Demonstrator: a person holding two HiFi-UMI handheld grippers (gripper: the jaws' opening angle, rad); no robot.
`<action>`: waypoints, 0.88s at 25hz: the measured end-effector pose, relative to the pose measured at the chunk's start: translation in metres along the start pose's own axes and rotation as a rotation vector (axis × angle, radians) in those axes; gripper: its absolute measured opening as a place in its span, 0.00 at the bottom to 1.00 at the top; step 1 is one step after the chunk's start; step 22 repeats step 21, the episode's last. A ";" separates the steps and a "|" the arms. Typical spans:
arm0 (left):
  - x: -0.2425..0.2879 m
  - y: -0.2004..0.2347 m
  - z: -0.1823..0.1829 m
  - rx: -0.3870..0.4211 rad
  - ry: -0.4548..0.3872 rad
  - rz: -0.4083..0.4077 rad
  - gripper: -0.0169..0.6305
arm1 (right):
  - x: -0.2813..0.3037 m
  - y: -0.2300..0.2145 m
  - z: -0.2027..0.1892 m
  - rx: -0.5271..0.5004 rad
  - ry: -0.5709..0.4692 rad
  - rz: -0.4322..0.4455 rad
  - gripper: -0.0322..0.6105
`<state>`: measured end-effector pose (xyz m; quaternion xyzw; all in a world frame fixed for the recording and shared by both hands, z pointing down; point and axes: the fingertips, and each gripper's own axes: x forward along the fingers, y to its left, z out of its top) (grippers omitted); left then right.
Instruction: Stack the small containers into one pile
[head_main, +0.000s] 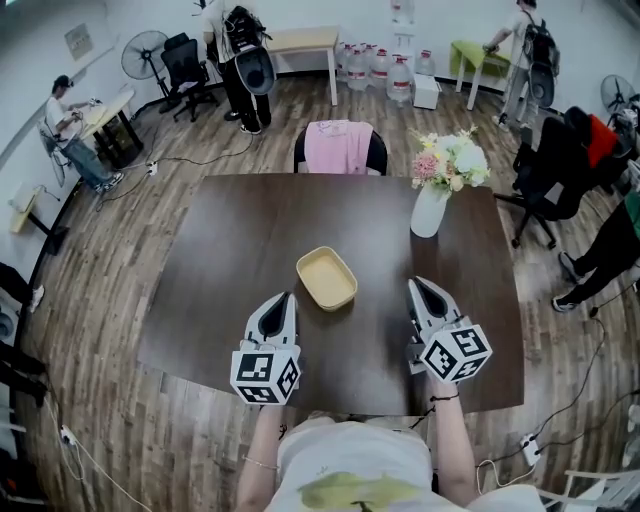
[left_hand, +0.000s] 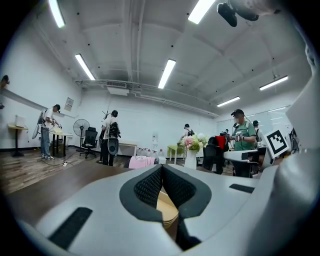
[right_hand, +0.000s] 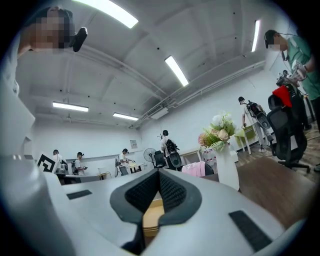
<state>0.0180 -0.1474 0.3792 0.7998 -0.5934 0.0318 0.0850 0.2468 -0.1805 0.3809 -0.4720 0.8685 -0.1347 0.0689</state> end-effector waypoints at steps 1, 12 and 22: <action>0.000 0.000 0.001 0.003 -0.002 0.002 0.06 | 0.000 0.000 0.001 -0.004 -0.002 0.001 0.08; 0.002 0.004 0.008 0.024 -0.006 0.034 0.06 | 0.006 -0.005 0.008 -0.038 -0.001 0.012 0.08; -0.003 0.008 0.006 0.035 -0.004 0.037 0.06 | 0.005 0.001 0.006 -0.065 0.004 0.005 0.08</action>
